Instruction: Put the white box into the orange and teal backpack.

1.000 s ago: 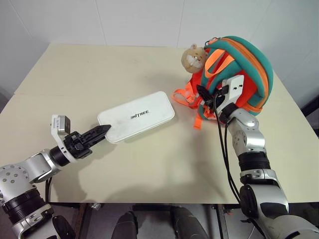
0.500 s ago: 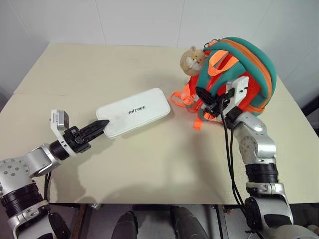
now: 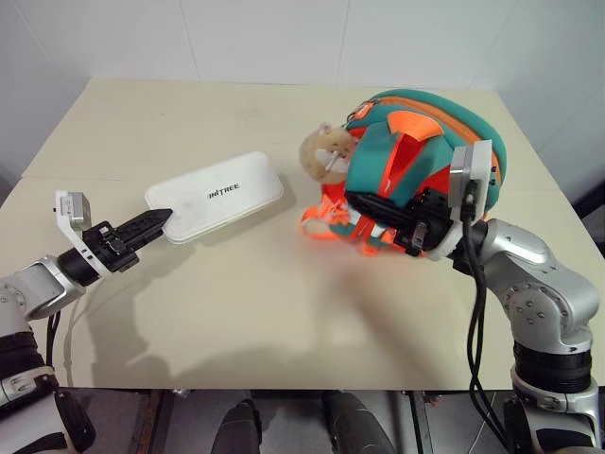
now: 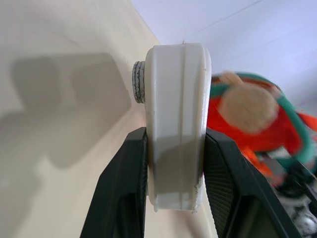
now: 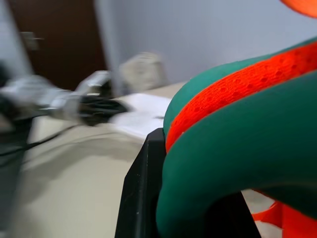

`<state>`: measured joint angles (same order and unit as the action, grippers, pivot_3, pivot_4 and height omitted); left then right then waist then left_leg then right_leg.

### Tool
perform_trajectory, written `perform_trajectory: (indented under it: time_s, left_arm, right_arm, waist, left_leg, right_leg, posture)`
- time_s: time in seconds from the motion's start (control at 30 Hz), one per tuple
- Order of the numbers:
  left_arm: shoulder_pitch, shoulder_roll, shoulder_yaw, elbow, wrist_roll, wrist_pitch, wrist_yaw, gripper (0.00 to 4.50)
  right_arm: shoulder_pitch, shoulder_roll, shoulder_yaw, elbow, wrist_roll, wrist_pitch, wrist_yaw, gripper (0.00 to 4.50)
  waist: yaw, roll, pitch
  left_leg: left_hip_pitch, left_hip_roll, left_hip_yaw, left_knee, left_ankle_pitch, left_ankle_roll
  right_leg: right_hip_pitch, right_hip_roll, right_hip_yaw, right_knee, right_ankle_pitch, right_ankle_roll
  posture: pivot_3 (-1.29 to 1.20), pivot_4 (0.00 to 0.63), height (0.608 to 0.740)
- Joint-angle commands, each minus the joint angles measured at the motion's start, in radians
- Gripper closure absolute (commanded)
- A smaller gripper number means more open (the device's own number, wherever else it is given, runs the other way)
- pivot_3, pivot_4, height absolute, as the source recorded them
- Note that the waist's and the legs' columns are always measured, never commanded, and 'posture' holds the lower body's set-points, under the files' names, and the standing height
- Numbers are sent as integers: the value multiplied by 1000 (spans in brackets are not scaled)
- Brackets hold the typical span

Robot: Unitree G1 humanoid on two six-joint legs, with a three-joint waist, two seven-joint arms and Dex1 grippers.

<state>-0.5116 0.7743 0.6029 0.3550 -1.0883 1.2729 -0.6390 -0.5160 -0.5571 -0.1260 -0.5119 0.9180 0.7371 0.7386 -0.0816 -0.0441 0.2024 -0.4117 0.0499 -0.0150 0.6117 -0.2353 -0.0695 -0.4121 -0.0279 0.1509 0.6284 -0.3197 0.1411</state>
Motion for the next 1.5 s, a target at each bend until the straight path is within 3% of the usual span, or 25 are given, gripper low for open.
perform_trajectory:
  time_s: [0.03, 0.27, 0.53, 0.87, 1.1, 1.37, 1.5]
  left_arm:
    - [-31, 46, -15, 30, 30, -41, -80, 3252]
    - [-59, 61, -56, 72, 86, -68, -151, 3252]
    - [-60, 93, -74, 50, 117, -69, -209, 3252]
    - [-32, 175, -57, -58, 142, -248, -437, 3252]
    - [3, 192, -55, -133, 143, -344, -560, 3252]
    - [-9, 241, -74, -153, 159, -420, -667, 3252]
    - [-15, 280, -92, -158, 166, -427, -721, 3252]
  right_arm:
    - [-24, -54, -41, -93, 144, 44, 31, 4500]
    - [-48, -186, -24, -139, 243, 66, 164, 4500]
    - [26, -341, 28, -160, 95, -54, 501, 4500]
    - [135, -125, 4, -67, 143, -213, 541, 4500]
    - [178, -38, 6, -44, 171, -249, 533, 4500]
    - [237, 91, 69, -54, 58, -361, 506, 4500]
    - [259, 95, 99, -42, -3, -402, 537, 4500]
  waist:
    - [-1, 0, 0]
    - [1, 0, 0]
    - [2, 0, 0]
    - [4, -1, 0]
    - [3, -1, 0]
    - [2, 0, 0]
    - [2, -1, 0]
  left_leg:
    - [0, 0, 0, 0, 0, 0]
    - [-1, 0, 0, 0, 0, 0]
    - [-2, 0, -1, 1, 0, 1]
    - [-2, 0, -1, 2, 0, 1]
    - [-2, 1, -1, 2, 0, 0]
    - [-1, 1, -1, 3, 0, 0]
    - [0, 1, -1, 3, 0, 0]
  right_leg:
    - [0, 0, 0, 0, 0, 0]
    - [0, 0, 0, -1, 0, 0]
    - [-1, 0, -1, -1, 0, 0]
    - [-1, 0, -2, 0, 0, 0]
    - [-1, 1, -2, 2, -1, 0]
    - [-1, 1, -2, 4, -1, -1]
    - [-1, 2, -2, 7, -2, -2]
  posture:
    - [0, 150, 740]
    - [0, 150, 740]
    - [0, 150, 740]
    - [0, 150, 740]
    - [0, 150, 740]
    - [0, 150, 740]
    - [0, 150, 740]
